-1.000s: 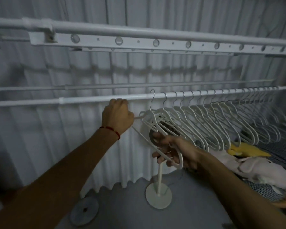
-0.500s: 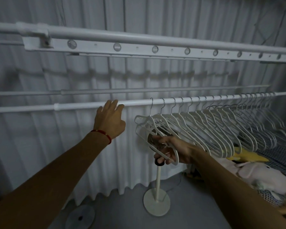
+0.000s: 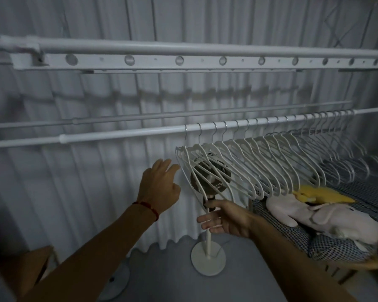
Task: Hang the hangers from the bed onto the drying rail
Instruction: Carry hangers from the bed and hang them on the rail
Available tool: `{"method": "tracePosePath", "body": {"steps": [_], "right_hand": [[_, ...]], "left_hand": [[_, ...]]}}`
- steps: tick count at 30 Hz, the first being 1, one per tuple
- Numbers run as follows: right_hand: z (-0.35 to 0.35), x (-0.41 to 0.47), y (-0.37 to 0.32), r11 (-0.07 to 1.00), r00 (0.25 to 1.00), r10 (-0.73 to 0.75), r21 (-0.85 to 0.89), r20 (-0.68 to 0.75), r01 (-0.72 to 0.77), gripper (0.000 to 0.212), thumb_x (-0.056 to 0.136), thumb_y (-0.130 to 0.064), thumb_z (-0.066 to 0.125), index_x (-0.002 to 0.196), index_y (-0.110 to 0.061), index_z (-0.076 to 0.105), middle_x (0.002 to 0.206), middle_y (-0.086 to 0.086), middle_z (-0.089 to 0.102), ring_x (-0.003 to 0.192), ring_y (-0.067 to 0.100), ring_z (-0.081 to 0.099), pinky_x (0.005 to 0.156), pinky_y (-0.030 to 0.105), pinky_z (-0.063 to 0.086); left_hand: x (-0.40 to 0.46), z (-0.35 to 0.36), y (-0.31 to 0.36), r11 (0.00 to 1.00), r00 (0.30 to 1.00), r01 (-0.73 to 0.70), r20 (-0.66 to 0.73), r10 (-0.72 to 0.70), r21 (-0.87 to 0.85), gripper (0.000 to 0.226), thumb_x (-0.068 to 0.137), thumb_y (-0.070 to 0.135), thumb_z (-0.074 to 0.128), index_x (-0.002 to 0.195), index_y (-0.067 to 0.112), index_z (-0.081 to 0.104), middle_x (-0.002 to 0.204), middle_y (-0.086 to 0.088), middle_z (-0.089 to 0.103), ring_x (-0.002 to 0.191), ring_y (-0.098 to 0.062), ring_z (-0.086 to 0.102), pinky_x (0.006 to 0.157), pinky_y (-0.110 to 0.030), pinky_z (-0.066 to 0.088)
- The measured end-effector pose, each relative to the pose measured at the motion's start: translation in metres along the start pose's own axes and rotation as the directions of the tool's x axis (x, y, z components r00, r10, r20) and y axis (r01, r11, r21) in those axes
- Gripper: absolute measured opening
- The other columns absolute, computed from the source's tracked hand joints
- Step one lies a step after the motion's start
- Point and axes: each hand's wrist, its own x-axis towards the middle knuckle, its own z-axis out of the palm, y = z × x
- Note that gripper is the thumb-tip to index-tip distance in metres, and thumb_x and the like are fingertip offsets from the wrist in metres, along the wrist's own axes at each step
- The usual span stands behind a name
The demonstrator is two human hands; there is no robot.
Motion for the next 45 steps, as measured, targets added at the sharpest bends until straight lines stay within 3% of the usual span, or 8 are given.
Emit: {"method": "tracePosePath", "body": {"steps": [5, 11, 19, 28, 32, 37, 41, 45], "right_hand": [[-0.024, -0.045, 0.047, 0.999, 0.998, 0.045, -0.015, -0.035, -0.045, 0.042, 0.094, -0.030, 0.062, 0.130, -0.010, 0.057, 0.114, 0.019, 0.073, 0.096, 0.030, 0.071, 0.082, 0.039, 0.057], [-0.065, -0.121, 0.113, 0.986, 0.957, -0.116, -0.148, -0.267, 0.079, 0.033, 0.090, -0.015, 0.064, 0.123, -0.016, 0.062, 0.103, 0.012, 0.076, 0.084, 0.024, 0.072, 0.079, 0.040, 0.058], [-0.096, -0.256, 0.234, 0.958, 0.677, -0.212, -0.286, -0.704, 0.002, 0.025, 0.093, -0.019, 0.059, 0.117, -0.023, 0.065, 0.099, 0.003, 0.072, 0.080, 0.014, 0.069, 0.070, 0.030, 0.057], [-0.053, -0.461, 0.428, 0.966, 0.172, 0.164, 0.123, -0.971, -0.226, 0.032, 0.090, -0.025, 0.057, 0.121, -0.025, 0.065, 0.103, -0.006, 0.072, 0.093, 0.011, 0.068, 0.082, 0.029, 0.056], [-0.026, -0.557, 0.515, 0.923, -0.075, 0.345, 0.353, -0.935, -0.151, 0.032, 0.091, -0.024, 0.059, 0.122, -0.018, 0.066, 0.108, 0.000, 0.070, 0.095, 0.016, 0.067, 0.080, 0.023, 0.047], [0.001, -0.677, 0.649, 0.778, -0.304, 0.607, 0.626, -0.734, 0.043, 0.033, 0.089, -0.030, 0.061, 0.115, -0.011, 0.066, 0.113, 0.011, 0.070, 0.104, 0.027, 0.065, 0.094, 0.043, 0.053], [0.034, -0.755, 0.764, 0.561, -0.314, 0.808, 0.814, -0.498, 0.150, 0.048, 0.091, -0.041, 0.060, 0.121, -0.003, 0.056, 0.116, 0.019, 0.059, 0.111, 0.038, 0.057, 0.088, 0.039, 0.046], [0.057, -0.803, 0.854, 0.240, -0.252, 0.953, 0.928, -0.169, 0.286, 0.098, 0.082, -0.055, 0.068, 0.148, 0.004, 0.024, 0.146, 0.027, 0.038, 0.129, 0.043, 0.044, 0.100, 0.045, 0.046]], "left_hand": [[-0.035, 0.026, 0.061, 0.961, 0.995, 0.085, 0.076, -0.067, -0.262, 0.047, 0.082, 0.010, 0.062, 0.129, 0.013, 0.059, 0.132, -0.004, 0.058, 0.127, -0.023, 0.048, 0.105, -0.032, 0.039], [-0.081, 0.063, 0.170, 0.850, 0.969, 0.219, 0.210, -0.132, -0.479, 0.037, 0.085, 0.013, 0.062, 0.121, 0.022, 0.062, 0.120, 0.004, 0.063, 0.113, -0.015, 0.054, 0.091, -0.019, 0.037], [-0.161, 0.125, 0.316, 0.743, 0.863, 0.190, 0.470, 0.185, -0.642, 0.034, 0.085, 0.015, 0.061, 0.119, 0.020, 0.060, 0.121, 0.000, 0.062, 0.113, -0.017, 0.057, 0.097, -0.036, 0.048], [-0.333, 0.120, 0.483, 0.571, 0.369, 0.082, 0.557, 0.744, -0.817, 0.031, 0.091, 0.029, 0.059, 0.122, 0.028, 0.058, 0.127, 0.005, 0.057, 0.120, -0.014, 0.052, 0.098, -0.035, 0.047], [-0.410, 0.082, 0.568, 0.490, 0.104, 0.017, 0.489, 0.866, -0.872, 0.036, 0.092, 0.036, 0.058, 0.127, 0.029, 0.058, 0.132, 0.007, 0.056, 0.123, -0.011, 0.049, 0.101, -0.030, 0.042], [-0.534, 0.042, 0.685, 0.414, -0.208, -0.096, 0.425, 0.881, -0.905, 0.040, 0.093, 0.036, 0.057, 0.132, 0.027, 0.056, 0.137, 0.004, 0.055, 0.127, -0.015, 0.049, 0.098, -0.021, 0.035], [-0.634, 0.021, 0.765, 0.436, -0.380, -0.176, 0.469, 0.797, -0.883, 0.042, 0.092, 0.030, 0.059, 0.134, 0.022, 0.055, 0.138, 0.000, 0.055, 0.125, -0.018, 0.050, 0.096, -0.018, 0.033], [-0.705, 0.020, 0.829, 0.411, -0.498, -0.263, 0.488, 0.717, -0.873, 0.044, 0.090, 0.028, 0.061, 0.133, 0.019, 0.057, 0.136, -0.004, 0.057, 0.120, -0.021, 0.054, 0.097, -0.021, 0.037]]}}
